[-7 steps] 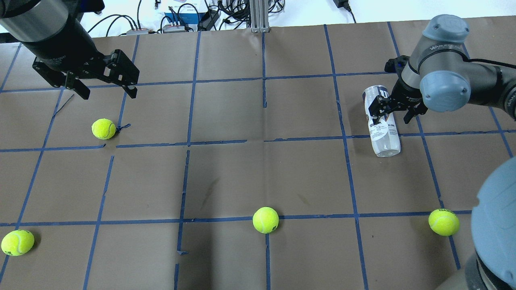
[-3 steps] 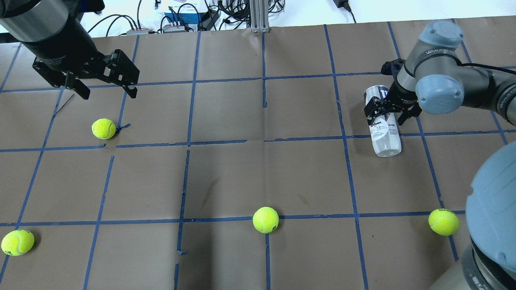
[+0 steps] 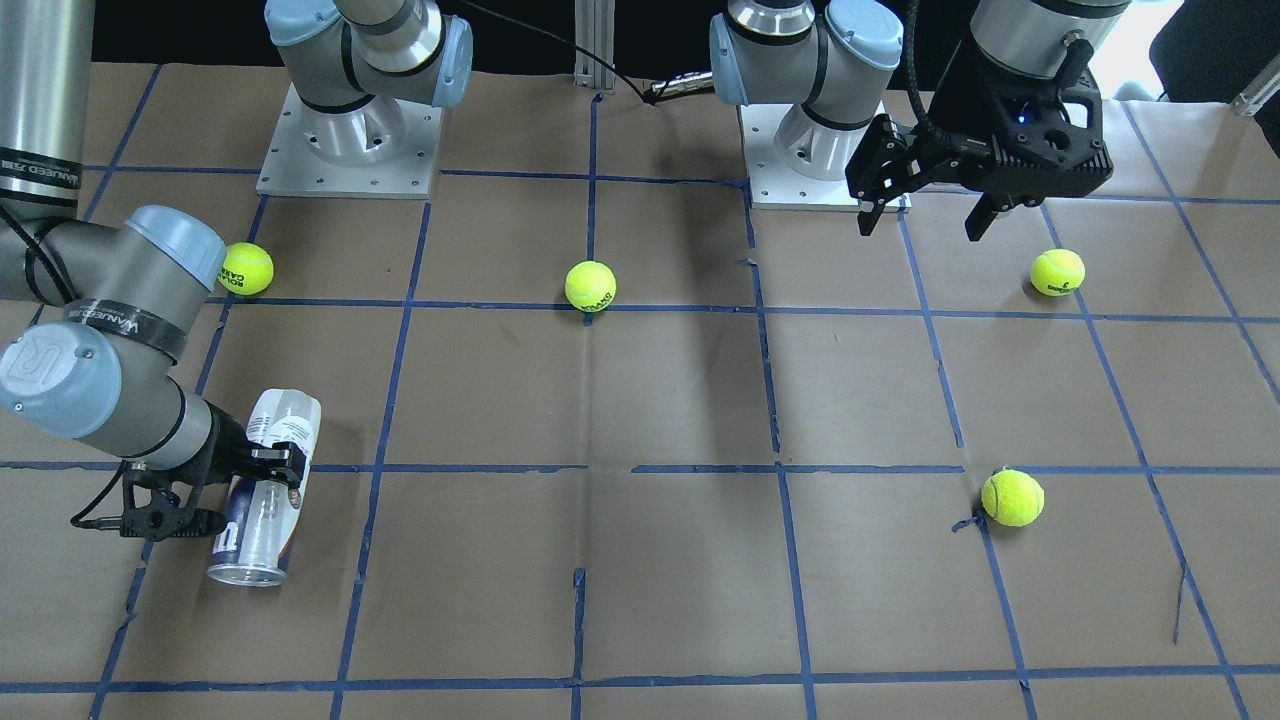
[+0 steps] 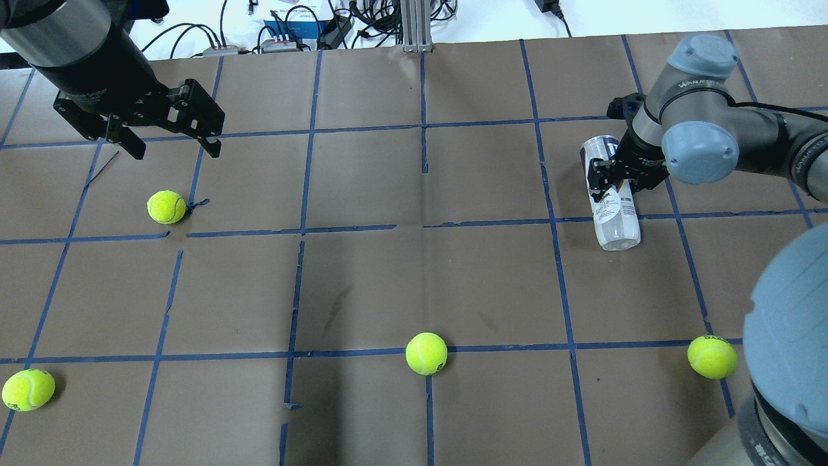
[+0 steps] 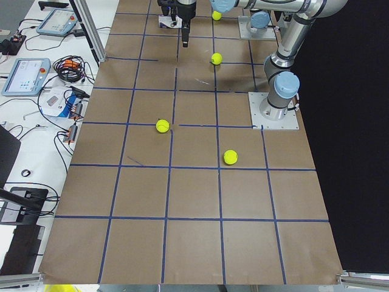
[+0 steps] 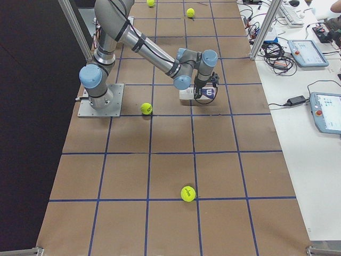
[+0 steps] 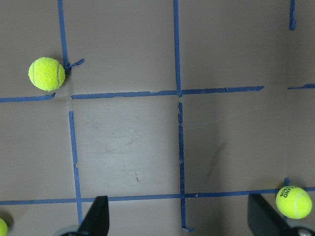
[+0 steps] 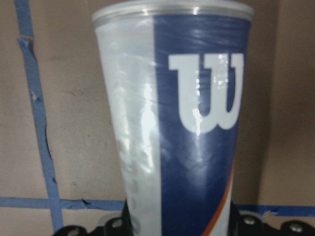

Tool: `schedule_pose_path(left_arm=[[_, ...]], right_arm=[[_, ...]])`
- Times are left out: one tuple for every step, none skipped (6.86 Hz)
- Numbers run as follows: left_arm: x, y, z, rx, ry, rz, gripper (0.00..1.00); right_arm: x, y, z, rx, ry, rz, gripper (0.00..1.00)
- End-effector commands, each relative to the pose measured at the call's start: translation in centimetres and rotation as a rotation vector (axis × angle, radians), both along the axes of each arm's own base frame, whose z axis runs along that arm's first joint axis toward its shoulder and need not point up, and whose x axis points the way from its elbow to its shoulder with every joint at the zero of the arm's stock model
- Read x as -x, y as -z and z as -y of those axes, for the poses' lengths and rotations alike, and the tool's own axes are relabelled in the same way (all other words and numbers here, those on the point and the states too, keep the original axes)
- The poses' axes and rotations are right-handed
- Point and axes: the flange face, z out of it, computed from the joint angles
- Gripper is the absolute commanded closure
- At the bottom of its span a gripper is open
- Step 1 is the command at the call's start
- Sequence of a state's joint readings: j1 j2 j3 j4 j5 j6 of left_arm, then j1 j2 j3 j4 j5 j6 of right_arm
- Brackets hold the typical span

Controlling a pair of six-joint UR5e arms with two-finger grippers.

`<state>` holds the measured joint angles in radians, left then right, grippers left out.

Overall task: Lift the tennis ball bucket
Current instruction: 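Close the right gripper around the can's end farthest from the robot, then carry the can with the right gripper toward the table's middle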

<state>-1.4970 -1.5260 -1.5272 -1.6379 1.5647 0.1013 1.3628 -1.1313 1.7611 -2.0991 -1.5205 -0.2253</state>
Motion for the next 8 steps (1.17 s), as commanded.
schedule_pose_path(left_arm=[[0.0, 0.0, 0.0, 0.000, 0.000, 0.000, 0.00], [0.0, 0.1, 0.0, -0.001, 0.000, 0.000, 0.00], [-0.1, 0.0, 0.0, 0.000, 0.000, 0.000, 0.00], [0.0, 0.0, 0.0, 0.002, 0.002, 0.000, 0.00], [-0.1, 0.0, 0.0, 0.000, 0.000, 0.000, 0.00], [-0.1, 0.1, 0.0, -0.001, 0.000, 0.000, 0.00], [-0.1, 0.0, 0.0, 0.000, 0.000, -0.001, 0.00], [-0.1, 0.1, 0.0, -0.001, 0.000, 0.000, 0.00]], right_arm=[[-6.9, -3.4, 1.0, 0.062, -0.215, -0.015, 0.44], [-12.0, -5.7, 0.9, 0.117, -0.404, -0.015, 0.44], [-17.3, -7.8, 0.8, 0.187, -0.594, -0.021, 0.44], [-21.2, -9.5, 1.0, 0.247, -0.817, -0.027, 0.41], [-23.2, -9.7, 1.0, 0.275, -0.963, -0.041, 0.40], [-24.7, -9.4, 1.1, 0.318, -1.140, -0.070, 0.40], [-25.7, -7.8, 2.2, 0.356, -1.285, -0.092, 0.39], [-27.6, -6.6, 2.6, 0.365, -1.356, -0.094, 0.39]])
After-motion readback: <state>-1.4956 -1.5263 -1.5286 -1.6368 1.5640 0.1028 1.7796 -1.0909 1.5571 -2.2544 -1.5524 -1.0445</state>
